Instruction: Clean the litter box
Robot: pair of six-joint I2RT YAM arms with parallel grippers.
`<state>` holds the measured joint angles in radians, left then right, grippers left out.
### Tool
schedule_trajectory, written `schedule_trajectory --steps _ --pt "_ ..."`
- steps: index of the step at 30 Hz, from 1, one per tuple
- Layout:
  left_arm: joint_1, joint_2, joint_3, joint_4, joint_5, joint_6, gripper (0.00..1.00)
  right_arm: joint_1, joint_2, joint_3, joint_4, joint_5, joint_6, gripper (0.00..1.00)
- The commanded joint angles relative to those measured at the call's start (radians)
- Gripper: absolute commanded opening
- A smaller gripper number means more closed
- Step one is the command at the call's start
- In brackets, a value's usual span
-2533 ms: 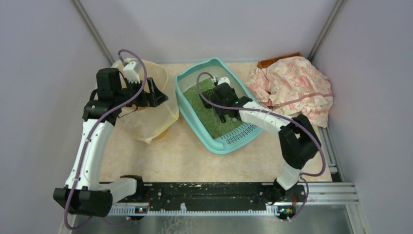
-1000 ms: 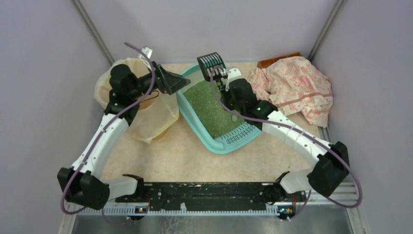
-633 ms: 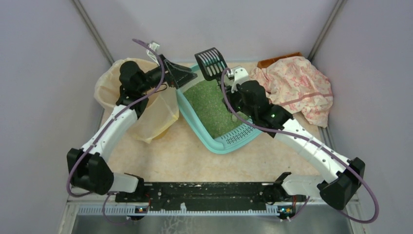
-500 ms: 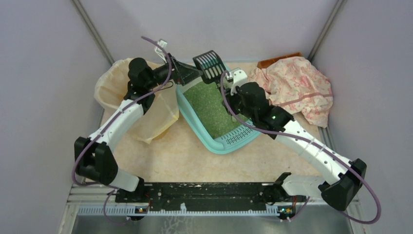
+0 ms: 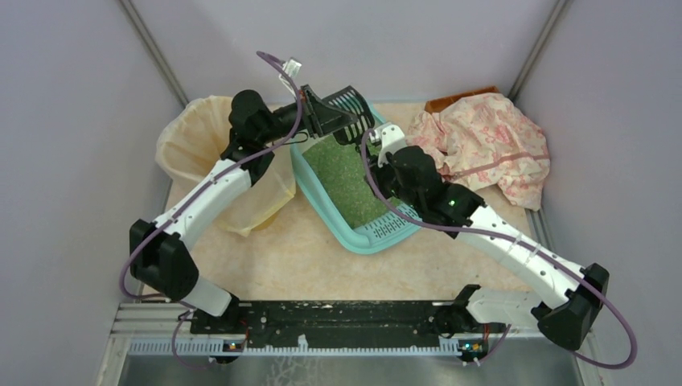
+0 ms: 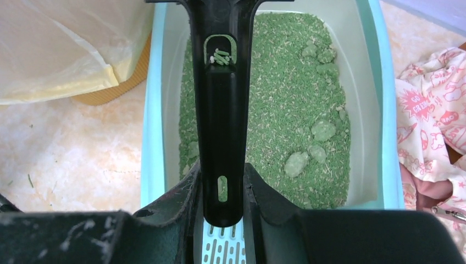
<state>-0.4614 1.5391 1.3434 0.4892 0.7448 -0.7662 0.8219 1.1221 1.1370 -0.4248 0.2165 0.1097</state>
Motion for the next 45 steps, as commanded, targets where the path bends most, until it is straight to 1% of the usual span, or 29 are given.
schedule_trajectory --steps 1,3,5,6,7,11,14,17,20,23,27,31,34,39,43,45 --pt "0.021 -0.037 0.015 -0.017 -0.059 0.127 0.0 0.011 -0.059 -0.001 0.01 0.004 0.011 0.0" --pt "0.019 -0.056 -0.008 -0.011 -0.068 0.139 0.0 0.011 -0.067 -0.005 0.023 0.028 0.02 0.0" --pt "0.019 -0.084 -0.047 0.022 -0.081 0.159 0.0 0.011 -0.08 -0.013 0.044 0.081 0.034 0.28" --pt "0.019 -0.103 -0.061 0.023 -0.108 0.168 0.0 0.012 -0.09 -0.013 0.052 0.105 0.037 0.38" --pt "0.018 -0.116 -0.071 0.01 -0.134 0.186 0.0 0.011 -0.098 -0.013 0.058 0.131 0.041 0.46" --pt "0.018 -0.153 -0.063 -0.115 -0.296 0.245 0.0 0.011 -0.129 -0.004 0.087 0.193 0.042 0.62" --pt "0.018 -0.168 -0.052 -0.188 -0.42 0.226 0.0 0.011 -0.13 0.003 0.101 0.199 0.046 0.69" --pt "0.009 -0.168 -0.033 -0.272 -0.572 0.145 0.0 0.011 -0.107 0.01 0.107 0.186 0.095 0.71" --pt "-0.008 -0.148 -0.003 -0.348 -0.688 0.049 0.0 0.014 -0.084 -0.025 0.178 0.132 0.074 0.75" --pt "-0.036 -0.122 0.04 -0.402 -0.76 -0.008 0.0 0.049 -0.041 -0.09 0.287 0.218 -0.037 0.76" --pt "-0.056 -0.076 0.103 -0.456 -0.761 -0.057 0.0 0.091 0.076 -0.098 0.364 0.295 -0.175 0.77" --pt "-0.069 -0.065 0.139 -0.498 -0.756 -0.061 0.0 0.141 0.174 -0.059 0.415 0.35 -0.259 0.77" --pt "-0.072 -0.079 0.121 -0.523 -0.75 -0.065 0.0 0.157 0.247 -0.011 0.429 0.393 -0.311 0.77" --pt "-0.073 -0.122 0.042 -0.517 -0.75 -0.077 0.0 0.159 0.382 0.075 0.454 0.485 -0.4 0.76" --pt "-0.073 -0.138 0.026 -0.532 -0.752 -0.059 0.0 0.167 0.406 0.106 0.456 0.507 -0.412 0.74" --pt "-0.074 -0.144 0.021 -0.526 -0.723 -0.065 0.0 0.167 0.424 0.12 0.457 0.521 -0.416 0.7"
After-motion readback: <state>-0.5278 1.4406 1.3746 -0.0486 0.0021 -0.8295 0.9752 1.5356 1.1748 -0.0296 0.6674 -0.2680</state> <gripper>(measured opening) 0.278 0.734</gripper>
